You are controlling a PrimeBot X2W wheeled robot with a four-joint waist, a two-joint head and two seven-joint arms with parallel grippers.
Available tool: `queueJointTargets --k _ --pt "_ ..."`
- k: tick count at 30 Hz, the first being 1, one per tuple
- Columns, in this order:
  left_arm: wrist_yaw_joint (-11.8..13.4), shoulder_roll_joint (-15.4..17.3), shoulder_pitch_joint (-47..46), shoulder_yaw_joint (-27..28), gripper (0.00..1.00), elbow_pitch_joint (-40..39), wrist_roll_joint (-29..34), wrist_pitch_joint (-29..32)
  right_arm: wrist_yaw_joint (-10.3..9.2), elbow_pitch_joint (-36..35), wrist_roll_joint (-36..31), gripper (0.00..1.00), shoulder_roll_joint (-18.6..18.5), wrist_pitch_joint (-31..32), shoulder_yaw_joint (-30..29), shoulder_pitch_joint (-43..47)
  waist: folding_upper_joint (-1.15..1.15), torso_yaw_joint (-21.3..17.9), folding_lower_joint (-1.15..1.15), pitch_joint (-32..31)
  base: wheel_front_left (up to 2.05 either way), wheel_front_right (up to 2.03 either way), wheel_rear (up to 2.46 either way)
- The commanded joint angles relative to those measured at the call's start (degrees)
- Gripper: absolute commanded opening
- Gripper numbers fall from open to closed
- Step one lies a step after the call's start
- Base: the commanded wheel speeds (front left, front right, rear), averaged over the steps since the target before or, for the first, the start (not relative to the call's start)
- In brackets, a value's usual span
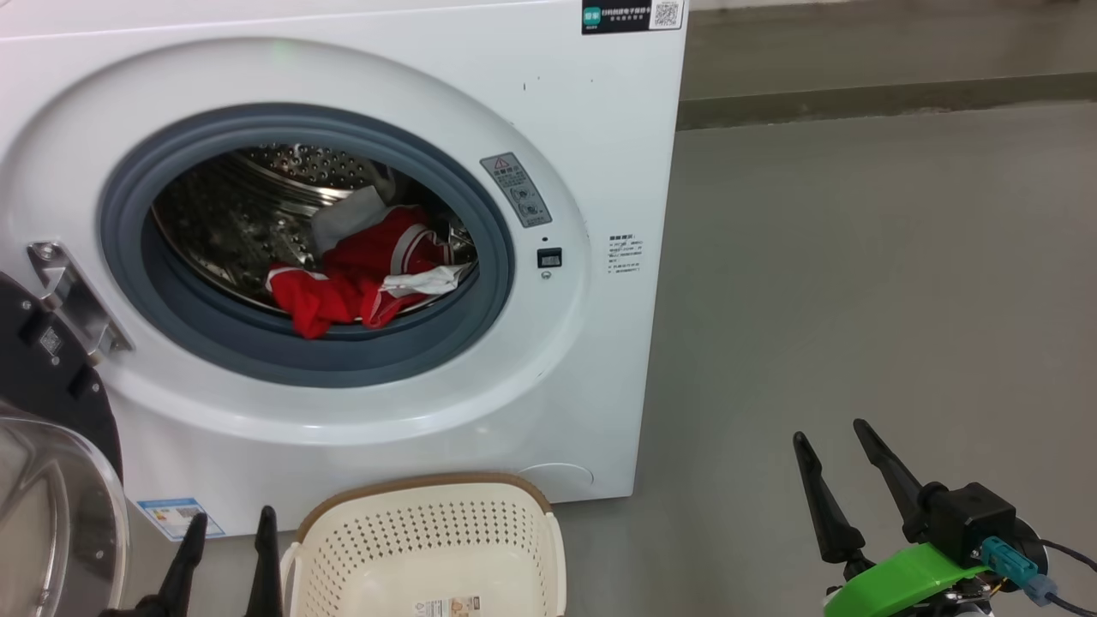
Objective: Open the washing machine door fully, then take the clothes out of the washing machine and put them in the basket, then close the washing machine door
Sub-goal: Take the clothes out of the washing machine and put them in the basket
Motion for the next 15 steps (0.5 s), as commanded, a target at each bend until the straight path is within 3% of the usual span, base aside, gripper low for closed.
queueJointTargets --k 1,15 --pt "-0.46 0.43 -3.67 2.46 1.00 -0.84 0.41 -0.70 0.02 -1.52 0.63 1.00 -0.78 -0.38 1.49 -1.93 0.00 0.21 0.00 0.55 0.00 0.00 0.00" --pt "-0.66 0.62 -16.08 1.41 1.00 4.69 0.23 -0.70 0.02 -2.57 0.05 1.00 -1.53 -0.38 1.79 -4.43 0.00 1.76 0.00 7.63 0.00 0.00 0.00"
